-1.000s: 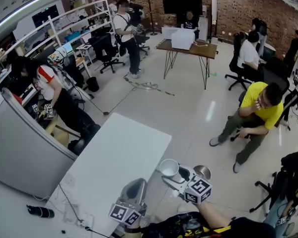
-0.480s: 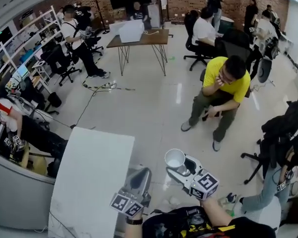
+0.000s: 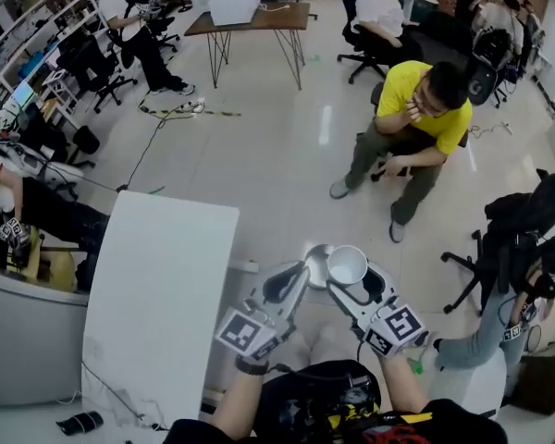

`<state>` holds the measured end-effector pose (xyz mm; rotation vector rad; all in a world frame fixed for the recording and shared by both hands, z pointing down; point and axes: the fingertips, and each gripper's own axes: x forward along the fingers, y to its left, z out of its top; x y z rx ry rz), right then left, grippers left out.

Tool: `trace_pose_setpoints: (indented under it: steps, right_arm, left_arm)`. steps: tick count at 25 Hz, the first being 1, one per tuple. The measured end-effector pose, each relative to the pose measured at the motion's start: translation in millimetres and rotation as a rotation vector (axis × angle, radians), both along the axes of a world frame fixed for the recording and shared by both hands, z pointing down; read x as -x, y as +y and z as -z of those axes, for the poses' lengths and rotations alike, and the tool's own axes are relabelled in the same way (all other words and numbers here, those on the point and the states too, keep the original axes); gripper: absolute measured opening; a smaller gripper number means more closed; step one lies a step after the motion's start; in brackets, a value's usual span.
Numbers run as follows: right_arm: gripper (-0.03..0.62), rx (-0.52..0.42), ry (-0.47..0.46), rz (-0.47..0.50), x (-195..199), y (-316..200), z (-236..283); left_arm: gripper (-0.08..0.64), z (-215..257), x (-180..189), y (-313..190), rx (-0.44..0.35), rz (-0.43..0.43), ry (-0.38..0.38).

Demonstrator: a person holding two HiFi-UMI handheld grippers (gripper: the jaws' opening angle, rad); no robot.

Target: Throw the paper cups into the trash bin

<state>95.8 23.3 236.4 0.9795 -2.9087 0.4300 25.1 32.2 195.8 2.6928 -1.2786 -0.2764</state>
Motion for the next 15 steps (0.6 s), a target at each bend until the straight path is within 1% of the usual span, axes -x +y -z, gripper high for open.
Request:
trace_pose_setpoints:
  steps: [2, 4, 7, 11, 15]
  right_arm:
    - [0.321, 0.026, 0.007, 0.024, 4, 6, -13]
    - [0.321, 0.027, 0.017, 0.034, 9, 5, -20]
    - [0.321, 0.041, 0.030, 0.034, 6, 2, -32]
    - [0.322, 0.091, 0.036, 0.026, -6, -7, -59]
    - [0.322, 0.127, 0.061, 0.012, -4, -26, -92]
  left_arm:
    - [0.023, -5, 3, 4, 0.017, 0.029, -0.008]
    - [0.023, -12, 9, 5, 0.041, 0.052, -0.013]
    - [0.023, -27, 10, 1, 0.064, 0.077, -0.044]
    - [0.023, -57, 0, -10, 0.102, 0.077, -0.123]
    - [0.023, -91, 4, -32, 0.156, 0.071, -0.140]
